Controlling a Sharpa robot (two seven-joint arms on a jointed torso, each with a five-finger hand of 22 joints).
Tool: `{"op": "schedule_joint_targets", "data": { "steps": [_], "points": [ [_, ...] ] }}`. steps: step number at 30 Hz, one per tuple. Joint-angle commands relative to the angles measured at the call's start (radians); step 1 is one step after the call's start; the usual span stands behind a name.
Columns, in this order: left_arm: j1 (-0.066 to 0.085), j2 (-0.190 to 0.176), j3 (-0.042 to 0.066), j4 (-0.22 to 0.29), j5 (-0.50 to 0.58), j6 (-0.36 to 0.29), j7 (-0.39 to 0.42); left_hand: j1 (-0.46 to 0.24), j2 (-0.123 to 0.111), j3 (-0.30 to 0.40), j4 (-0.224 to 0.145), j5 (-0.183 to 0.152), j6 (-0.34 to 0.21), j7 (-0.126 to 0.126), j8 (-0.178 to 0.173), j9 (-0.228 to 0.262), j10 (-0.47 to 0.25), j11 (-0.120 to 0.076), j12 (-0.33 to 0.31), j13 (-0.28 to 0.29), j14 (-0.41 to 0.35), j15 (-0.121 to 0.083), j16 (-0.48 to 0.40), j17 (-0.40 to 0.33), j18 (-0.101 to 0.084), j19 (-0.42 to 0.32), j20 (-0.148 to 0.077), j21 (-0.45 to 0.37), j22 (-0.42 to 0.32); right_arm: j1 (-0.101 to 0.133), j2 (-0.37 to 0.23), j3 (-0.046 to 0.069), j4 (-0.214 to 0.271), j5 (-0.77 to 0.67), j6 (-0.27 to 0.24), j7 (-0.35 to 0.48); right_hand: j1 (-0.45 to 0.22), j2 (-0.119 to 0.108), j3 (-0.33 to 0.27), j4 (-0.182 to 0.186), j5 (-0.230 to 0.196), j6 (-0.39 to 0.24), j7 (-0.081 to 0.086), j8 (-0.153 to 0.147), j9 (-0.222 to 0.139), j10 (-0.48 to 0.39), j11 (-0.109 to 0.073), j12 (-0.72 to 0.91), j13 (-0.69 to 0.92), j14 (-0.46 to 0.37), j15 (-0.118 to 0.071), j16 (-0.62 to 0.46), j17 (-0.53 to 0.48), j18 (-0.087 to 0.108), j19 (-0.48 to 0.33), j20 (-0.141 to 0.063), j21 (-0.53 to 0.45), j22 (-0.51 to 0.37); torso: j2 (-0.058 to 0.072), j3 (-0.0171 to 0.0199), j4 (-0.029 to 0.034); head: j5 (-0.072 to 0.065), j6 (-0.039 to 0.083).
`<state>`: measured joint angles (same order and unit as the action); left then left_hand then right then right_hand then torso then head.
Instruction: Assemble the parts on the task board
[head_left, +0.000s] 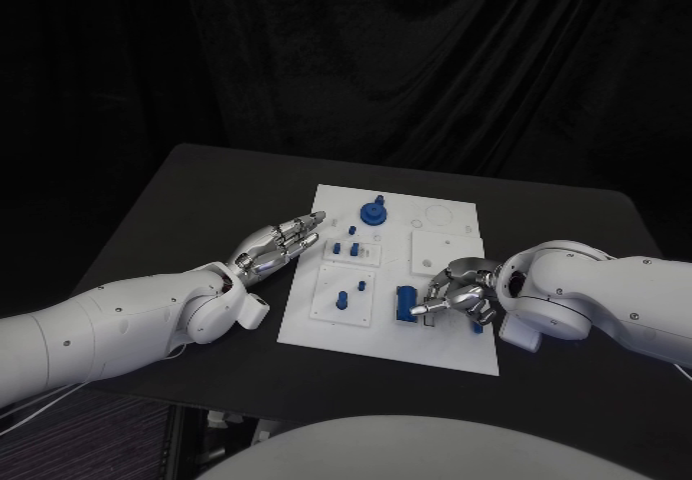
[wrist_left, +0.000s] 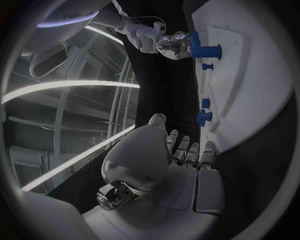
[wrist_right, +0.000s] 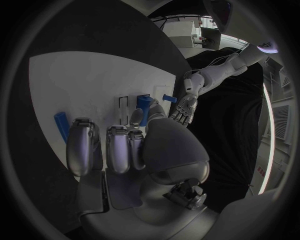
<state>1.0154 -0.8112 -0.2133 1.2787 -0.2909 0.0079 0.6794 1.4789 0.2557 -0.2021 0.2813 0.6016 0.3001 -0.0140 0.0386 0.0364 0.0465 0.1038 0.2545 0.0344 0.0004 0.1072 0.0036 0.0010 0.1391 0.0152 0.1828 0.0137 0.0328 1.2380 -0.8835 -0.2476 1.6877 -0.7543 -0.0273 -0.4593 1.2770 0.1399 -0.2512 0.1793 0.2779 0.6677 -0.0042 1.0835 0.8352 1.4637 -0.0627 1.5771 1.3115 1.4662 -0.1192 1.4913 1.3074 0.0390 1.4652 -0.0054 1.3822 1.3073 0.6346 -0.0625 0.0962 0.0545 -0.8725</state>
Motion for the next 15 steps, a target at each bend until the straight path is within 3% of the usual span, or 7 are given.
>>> {"op": "schedule_joint_targets", "data": {
  "steps": [1,2,5,8,12,15],
  "points": [
    [-0.001,0.002,0.001,0.002,0.002,0.012,0.137,0.003,0.005,0.008,0.001,-0.004,-0.004,0.004,-0.003,-0.001,-0.001,0.007,-0.006,-0.001,0.000,0.007,-0.004,-0.001,0.003,-0.001,0.004,-0.002,0.001,-0.003,0.001,0.000,-0.003,-0.004,0.009,-0.015,0.045,0.045,0.011,-0.001,0.014,-0.008,-0.001,-0.008,0.001,0.107,-0.007,-0.006,0.259,0.069,-0.006,-0.003,0.065,0.008,0.033,-0.006,-0.005,0.200,-0.001,0.0000,-0.0009,0.002,0.000],
    [-0.001,0.002,0.001,0.002,0.002,0.012,0.137,0.003,0.005,0.008,0.001,-0.004,-0.004,0.004,-0.003,-0.001,-0.001,0.007,-0.006,-0.001,0.000,0.007,-0.004,-0.001,0.003,-0.001,0.004,-0.002,0.001,-0.003,0.001,0.000,-0.004,-0.004,0.010,-0.016,0.061,0.051,0.024,-0.007,0.061,-0.014,-0.002,-0.015,0.001,0.107,-0.009,-0.006,0.259,0.069,-0.007,-0.004,0.064,0.009,0.033,-0.008,-0.005,0.200,-0.001,0.0000,-0.0010,0.003,0.000],
    [-0.001,0.001,0.001,0.002,0.002,0.013,0.136,0.002,0.006,0.008,0.001,-0.004,-0.002,0.005,-0.002,-0.001,-0.001,0.007,-0.006,-0.001,0.000,0.008,-0.004,-0.001,0.003,0.000,0.005,-0.002,0.002,-0.003,0.003,0.000,-0.006,-0.004,0.016,-0.017,0.086,0.050,0.042,-0.017,0.134,-0.017,-0.003,-0.025,-0.001,0.107,-0.010,-0.006,0.259,0.069,-0.008,-0.004,0.064,0.009,0.032,-0.009,-0.006,0.200,-0.001,0.0001,-0.0008,0.003,0.000],
    [-0.002,0.001,0.001,0.002,0.002,0.013,0.135,0.002,0.006,0.008,0.001,-0.004,-0.002,0.005,-0.002,-0.001,-0.001,0.007,-0.006,-0.001,0.000,0.008,-0.004,-0.001,0.003,0.000,0.005,-0.002,0.002,-0.003,0.005,0.000,-0.005,-0.004,0.022,-0.018,0.101,0.042,0.054,-0.023,0.165,-0.018,-0.003,-0.032,-0.002,0.107,-0.009,-0.006,0.259,0.068,-0.008,-0.005,0.063,0.009,0.032,-0.009,-0.007,0.200,-0.001,0.0002,-0.0005,0.002,0.000],
    [-0.002,0.000,0.001,0.003,0.002,0.014,0.135,0.002,0.006,0.008,0.001,-0.004,-0.002,0.005,-0.002,-0.001,-0.001,0.007,-0.006,-0.001,0.000,0.008,-0.004,-0.001,0.003,0.000,0.005,-0.002,0.002,-0.004,0.008,0.000,-0.003,-0.004,0.036,-0.020,0.113,0.022,0.060,-0.032,0.142,-0.013,-0.001,-0.036,-0.001,0.107,-0.008,-0.006,0.259,0.068,-0.007,-0.005,0.063,0.008,0.032,-0.008,-0.006,0.200,-0.001,0.0001,-0.0005,0.002,0.000],
    [-0.002,0.000,0.001,0.003,0.002,0.014,0.135,0.002,0.006,0.008,0.001,-0.004,-0.002,0.005,-0.002,-0.001,-0.001,0.007,-0.006,-0.001,0.000,0.008,-0.004,-0.001,0.003,0.000,0.005,-0.002,0.002,-0.004,0.008,0.000,0.000,-0.004,0.044,-0.020,0.109,0.002,0.055,-0.028,0.059,-0.002,0.002,-0.035,0.003,0.107,-0.005,-0.006,0.259,0.068,-0.005,-0.005,0.062,0.008,0.033,-0.006,-0.005,0.201,-0.001,0.0001,-0.0005,0.002,0.000]
  ]
}}
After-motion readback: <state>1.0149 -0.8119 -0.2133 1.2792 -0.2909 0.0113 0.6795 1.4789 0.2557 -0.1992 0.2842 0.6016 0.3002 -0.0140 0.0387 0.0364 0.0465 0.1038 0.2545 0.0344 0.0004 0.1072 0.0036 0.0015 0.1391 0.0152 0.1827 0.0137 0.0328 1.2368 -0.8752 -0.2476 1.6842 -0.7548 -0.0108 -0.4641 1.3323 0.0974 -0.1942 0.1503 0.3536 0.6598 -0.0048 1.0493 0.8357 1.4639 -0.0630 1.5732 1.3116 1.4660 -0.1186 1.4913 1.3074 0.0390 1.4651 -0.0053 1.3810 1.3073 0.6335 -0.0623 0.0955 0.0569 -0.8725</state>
